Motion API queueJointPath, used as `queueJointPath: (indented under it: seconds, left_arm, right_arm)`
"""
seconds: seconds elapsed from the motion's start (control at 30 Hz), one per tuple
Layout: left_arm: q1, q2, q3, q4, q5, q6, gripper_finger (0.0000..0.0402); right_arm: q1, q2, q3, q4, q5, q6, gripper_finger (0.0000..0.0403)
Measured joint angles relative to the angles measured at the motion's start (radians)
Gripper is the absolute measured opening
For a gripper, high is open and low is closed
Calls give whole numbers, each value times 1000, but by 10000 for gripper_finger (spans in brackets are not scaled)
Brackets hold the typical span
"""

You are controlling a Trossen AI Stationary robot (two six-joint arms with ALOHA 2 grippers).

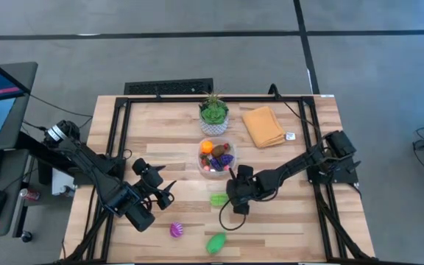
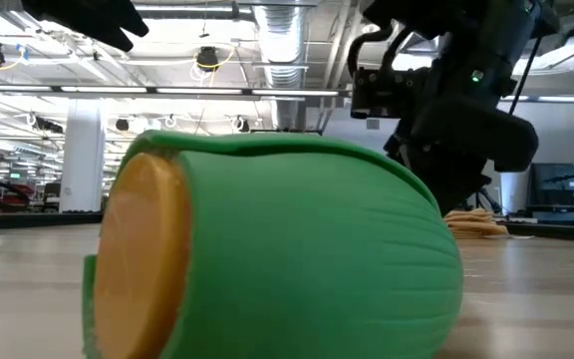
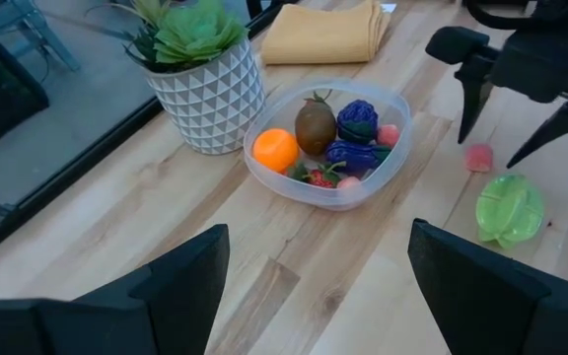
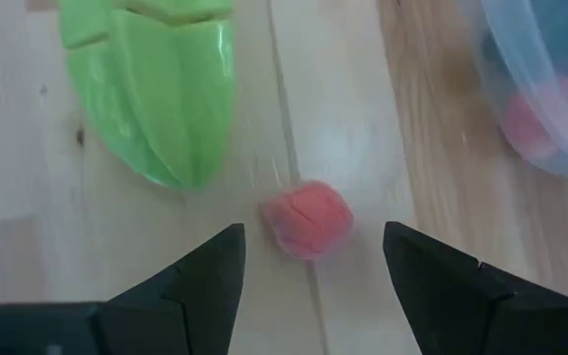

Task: Pick and placing Produce into tupperware
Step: Put the pink peach into the transparent bin

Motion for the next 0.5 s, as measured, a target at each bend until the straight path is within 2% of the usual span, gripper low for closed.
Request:
queueJointPath:
  seconds: [0.5]
  left_arm:
    - [0, 0, 0, -24, 0, -12, 302]
  right_arm:
    - [-71, 0, -10, 46, -141, -79, 265]
